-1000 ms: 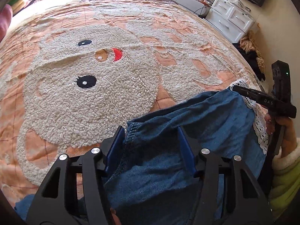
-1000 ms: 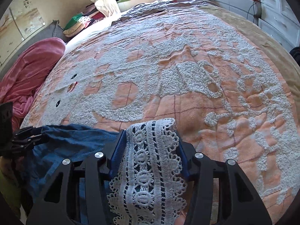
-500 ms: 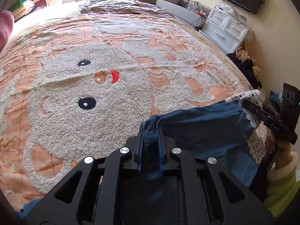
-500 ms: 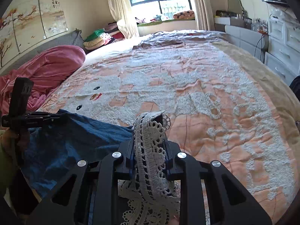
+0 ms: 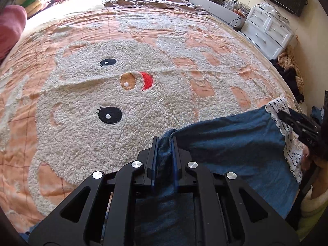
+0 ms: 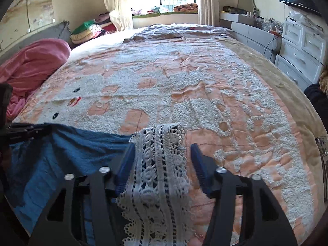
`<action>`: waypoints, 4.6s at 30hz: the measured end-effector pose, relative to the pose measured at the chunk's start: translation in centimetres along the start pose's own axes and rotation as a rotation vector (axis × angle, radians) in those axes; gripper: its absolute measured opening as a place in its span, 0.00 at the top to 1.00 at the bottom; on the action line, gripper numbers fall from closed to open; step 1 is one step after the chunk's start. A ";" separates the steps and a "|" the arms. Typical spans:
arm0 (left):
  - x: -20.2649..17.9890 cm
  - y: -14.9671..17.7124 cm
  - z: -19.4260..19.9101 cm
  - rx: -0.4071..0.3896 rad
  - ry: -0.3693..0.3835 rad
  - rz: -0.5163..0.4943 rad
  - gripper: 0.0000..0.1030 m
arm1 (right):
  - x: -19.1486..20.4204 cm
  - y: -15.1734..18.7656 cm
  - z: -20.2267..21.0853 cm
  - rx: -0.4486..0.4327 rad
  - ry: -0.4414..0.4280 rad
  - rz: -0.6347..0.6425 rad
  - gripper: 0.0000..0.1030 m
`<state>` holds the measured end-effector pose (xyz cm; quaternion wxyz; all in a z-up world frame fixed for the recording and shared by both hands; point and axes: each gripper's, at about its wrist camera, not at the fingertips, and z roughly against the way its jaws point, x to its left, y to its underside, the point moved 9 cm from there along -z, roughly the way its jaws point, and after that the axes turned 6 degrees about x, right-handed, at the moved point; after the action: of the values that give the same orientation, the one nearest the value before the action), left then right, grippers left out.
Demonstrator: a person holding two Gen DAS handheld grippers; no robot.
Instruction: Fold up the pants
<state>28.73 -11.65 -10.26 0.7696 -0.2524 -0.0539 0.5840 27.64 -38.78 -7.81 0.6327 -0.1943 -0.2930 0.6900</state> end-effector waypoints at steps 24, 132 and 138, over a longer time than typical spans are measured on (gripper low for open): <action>-1.5 5.9 9.8 -0.167 0.052 -0.056 0.48 | -1.3 7.9 7.9 0.020 -0.078 -0.146 0.36; -23.5 -3.6 -5.1 0.085 0.098 -0.590 0.13 | -0.1 14.1 9.4 0.052 -0.111 -0.429 0.37; -24.6 -3.7 -7.1 0.165 0.238 -0.584 0.37 | -1.1 13.9 9.5 0.018 -0.127 -0.477 0.52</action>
<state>26.97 -37.46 -9.52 0.9234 -0.2297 0.0137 0.3072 11.12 -41.77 -9.82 0.7597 -0.0701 -0.3637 0.5345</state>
